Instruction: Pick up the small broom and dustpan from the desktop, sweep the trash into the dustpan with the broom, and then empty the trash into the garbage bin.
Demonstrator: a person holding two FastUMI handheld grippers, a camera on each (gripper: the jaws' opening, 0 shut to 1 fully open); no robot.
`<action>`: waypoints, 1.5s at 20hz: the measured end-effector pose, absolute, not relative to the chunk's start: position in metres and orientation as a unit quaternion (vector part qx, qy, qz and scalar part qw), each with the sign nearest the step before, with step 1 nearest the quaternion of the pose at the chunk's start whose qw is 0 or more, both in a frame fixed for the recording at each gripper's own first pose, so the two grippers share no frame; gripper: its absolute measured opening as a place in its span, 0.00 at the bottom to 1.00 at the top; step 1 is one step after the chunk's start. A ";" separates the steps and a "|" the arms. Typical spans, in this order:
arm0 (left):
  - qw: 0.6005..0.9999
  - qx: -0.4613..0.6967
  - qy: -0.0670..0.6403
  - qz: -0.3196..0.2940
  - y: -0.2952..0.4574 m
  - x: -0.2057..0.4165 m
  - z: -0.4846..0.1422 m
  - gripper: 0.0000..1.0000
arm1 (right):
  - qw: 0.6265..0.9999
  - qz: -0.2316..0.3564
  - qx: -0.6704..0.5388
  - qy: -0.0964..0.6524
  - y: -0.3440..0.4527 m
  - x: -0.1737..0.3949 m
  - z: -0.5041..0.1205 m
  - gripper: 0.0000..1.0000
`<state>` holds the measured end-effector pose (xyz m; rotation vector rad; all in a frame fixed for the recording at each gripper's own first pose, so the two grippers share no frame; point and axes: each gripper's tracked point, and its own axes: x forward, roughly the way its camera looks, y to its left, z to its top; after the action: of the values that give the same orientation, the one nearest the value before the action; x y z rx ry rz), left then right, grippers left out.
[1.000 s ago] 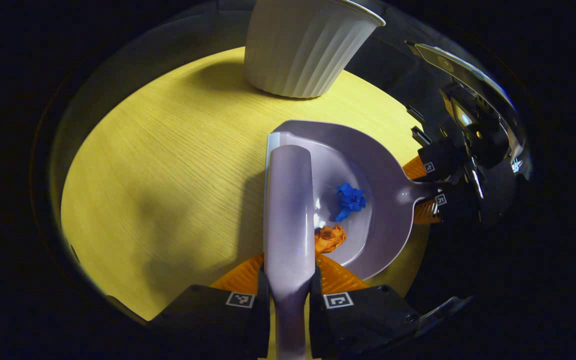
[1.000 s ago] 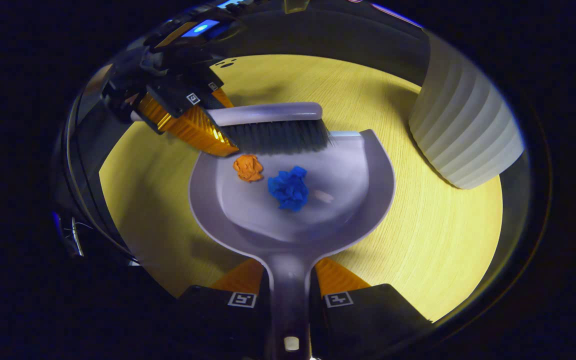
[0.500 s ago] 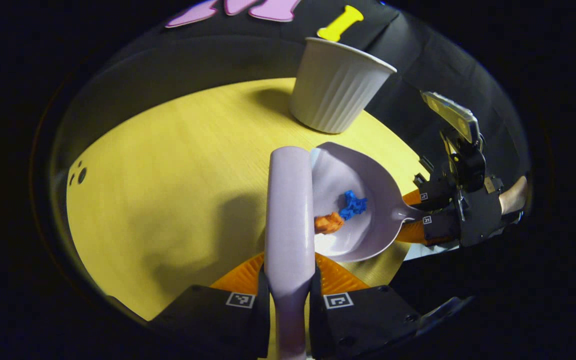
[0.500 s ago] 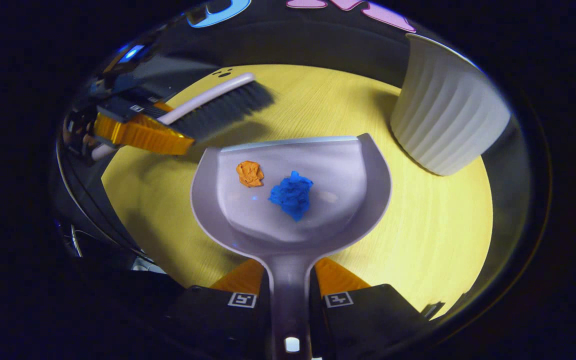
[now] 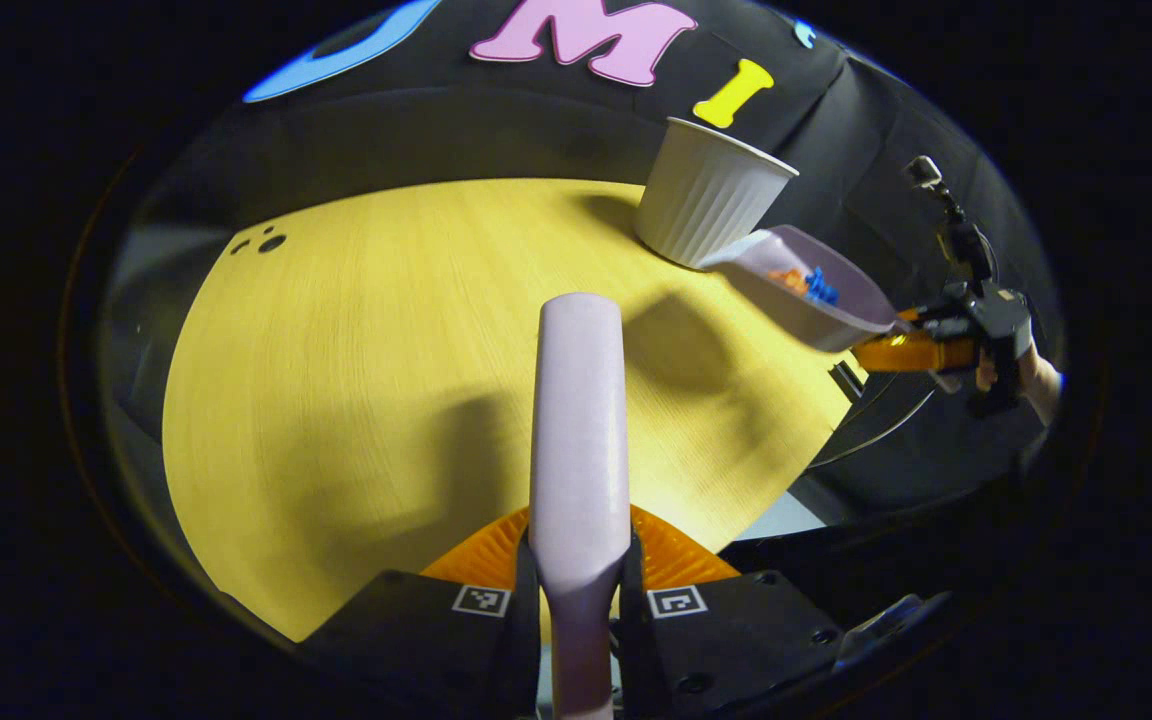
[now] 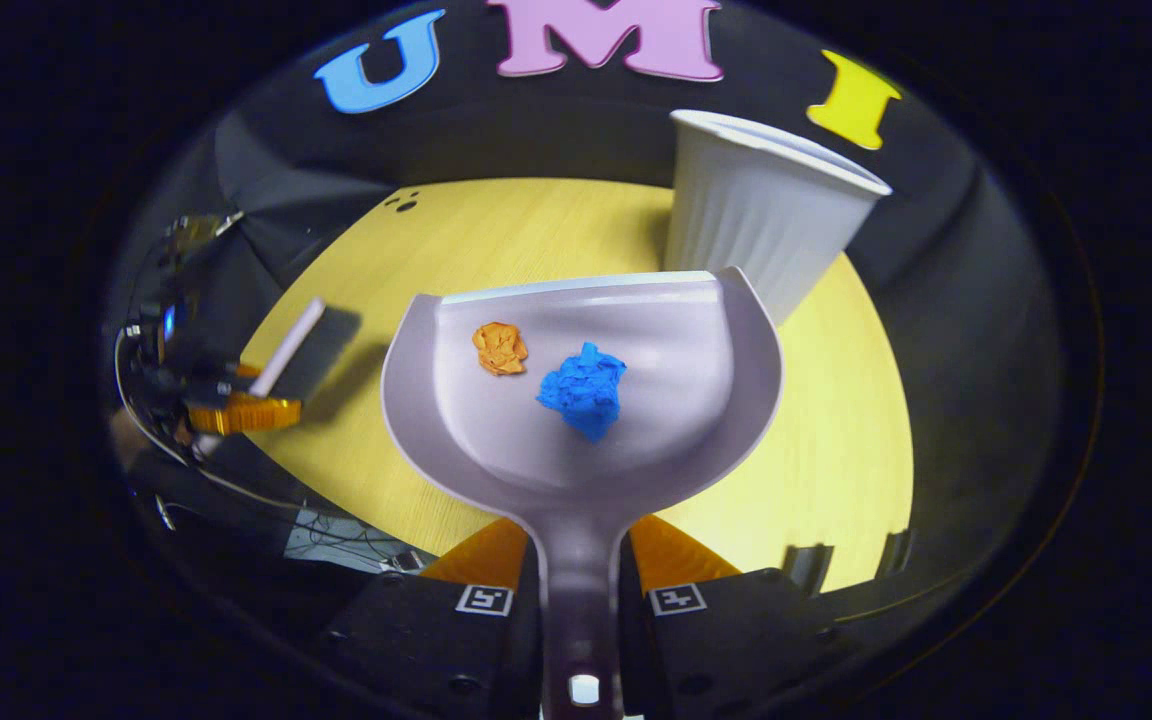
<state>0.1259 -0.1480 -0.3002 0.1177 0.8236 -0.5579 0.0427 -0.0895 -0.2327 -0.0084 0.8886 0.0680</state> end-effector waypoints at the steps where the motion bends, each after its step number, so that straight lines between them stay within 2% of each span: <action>1: 0.878 0.048 0.394 -0.268 -0.141 0.114 -0.300 0.35 | 0.904 0.027 0.002 0.427 -0.094 0.039 -0.224 0.34; 3: 0.877 0.034 0.400 -0.265 -0.133 0.098 -0.305 0.35 | 0.905 0.014 0.014 0.424 -0.104 0.032 -0.207 0.31; 4: 0.876 0.028 0.402 -0.263 -0.128 0.093 -0.311 0.35 | 0.906 0.009 0.025 0.422 -0.107 0.031 -0.197 0.34; 7: 0.878 0.022 0.402 -0.258 -0.120 0.085 -0.314 0.35 | 0.913 -0.012 0.050 0.404 -0.120 0.036 -0.169 0.34; 9: 0.881 0.016 0.400 -0.251 -0.112 0.084 -0.313 0.35 | 0.919 -0.023 0.042 0.390 -0.133 0.049 -0.152 0.30; 10: 0.882 0.012 0.400 -0.248 -0.109 0.085 -0.312 0.35 | 0.922 -0.029 0.035 0.385 -0.140 0.053 -0.146 0.34; 12: 0.886 0.004 0.395 -0.241 -0.102 0.088 -0.310 0.35 | 0.924 -0.031 0.040 0.379 -0.150 0.062 -0.130 0.34; 13: 0.888 -0.002 0.395 -0.238 -0.100 0.090 -0.309 0.35 | 0.924 -0.030 0.048 0.378 -0.155 0.069 -0.120 0.38; 14: 0.888 -0.005 0.395 -0.235 -0.098 0.092 -0.308 0.35 | 0.924 -0.032 0.050 0.378 -0.164 0.077 -0.112 0.34; 18: 0.894 -0.014 0.390 -0.218 -0.090 0.103 -0.303 0.35 | 0.922 -0.046 0.018 0.385 -0.204 0.118 -0.091 0.34; 19: 0.896 -0.025 0.390 -0.212 -0.090 0.106 -0.301 0.35 | 0.921 -0.042 0.033 0.387 -0.206 0.131 -0.091 0.31; 21: 0.895 -0.044 0.394 -0.202 -0.086 0.105 -0.302 0.35 | 0.920 -0.047 0.053 0.385 -0.216 0.157 -0.095 0.31; 23: 0.897 -0.050 0.396 -0.192 -0.086 0.109 -0.299 0.35 | 0.919 -0.060 0.056 0.385 -0.230 0.178 -0.103 0.34; 24: 0.898 -0.050 0.394 -0.190 -0.086 0.110 -0.296 0.36 | 0.919 -0.067 0.053 0.386 -0.237 0.187 -0.106 0.30; 25: 0.899 -0.049 0.393 -0.188 -0.087 0.113 -0.293 0.36 | 0.918 -0.073 0.050 0.387 -0.242 0.195 -0.109 0.34; 30: 0.901 -0.051 0.393 -0.179 -0.091 0.128 -0.286 0.35 | 0.918 -0.094 0.021 0.386 -0.257 0.223 -0.123 0.35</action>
<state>0.1279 -0.0915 -0.2860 -0.1047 0.8122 -0.3707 0.2228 -0.2574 -0.1227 0.0428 0.7935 -0.1930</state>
